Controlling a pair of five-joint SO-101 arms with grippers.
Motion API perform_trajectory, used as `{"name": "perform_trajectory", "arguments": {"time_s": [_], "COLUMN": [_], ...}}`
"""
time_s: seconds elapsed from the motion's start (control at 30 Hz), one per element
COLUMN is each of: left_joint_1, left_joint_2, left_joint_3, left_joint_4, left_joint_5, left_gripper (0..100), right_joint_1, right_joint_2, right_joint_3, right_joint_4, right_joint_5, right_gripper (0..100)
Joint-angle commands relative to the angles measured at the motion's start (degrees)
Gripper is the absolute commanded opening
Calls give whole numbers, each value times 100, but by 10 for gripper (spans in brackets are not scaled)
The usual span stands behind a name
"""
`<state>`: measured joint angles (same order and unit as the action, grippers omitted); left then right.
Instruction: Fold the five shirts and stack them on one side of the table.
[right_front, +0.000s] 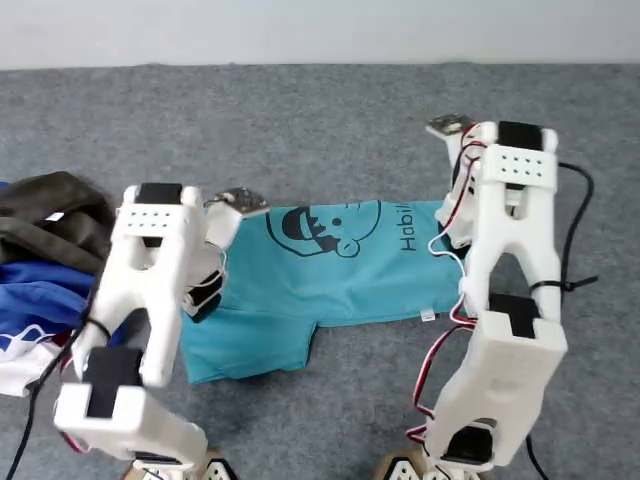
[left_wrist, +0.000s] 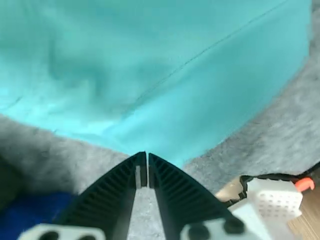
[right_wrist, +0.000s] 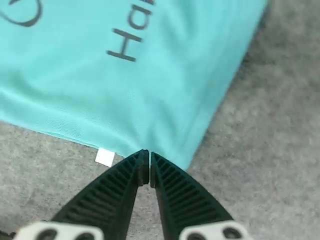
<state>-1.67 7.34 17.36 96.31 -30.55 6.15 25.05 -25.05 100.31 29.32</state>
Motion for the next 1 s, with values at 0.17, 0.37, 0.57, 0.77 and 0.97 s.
{"name": "perform_trajectory", "arguments": {"time_s": [0.17,0.37,0.57,0.77,0.97], "left_joint_1": [-9,18,-9,26,70], "left_joint_2": [1319,1495,1495,1451,1477], "left_joint_3": [-382,-1279,-1895,-1886,-1262], "left_joint_4": [-237,-246,-211,431,431], "left_joint_5": [-466,-457,-448,-484,-756], "left_gripper": [17,17,17,17,17], "right_joint_1": [277,470,567,576,576], "right_joint_2": [-1473,-1798,-1938,-2237,-2624], "right_joint_3": [-132,-123,-123,-123,545], "right_joint_4": [233,251,259,259,268], "right_joint_5": [-97,-123,-123,-123,-97], "right_gripper": [10,10,10,10,10]}}
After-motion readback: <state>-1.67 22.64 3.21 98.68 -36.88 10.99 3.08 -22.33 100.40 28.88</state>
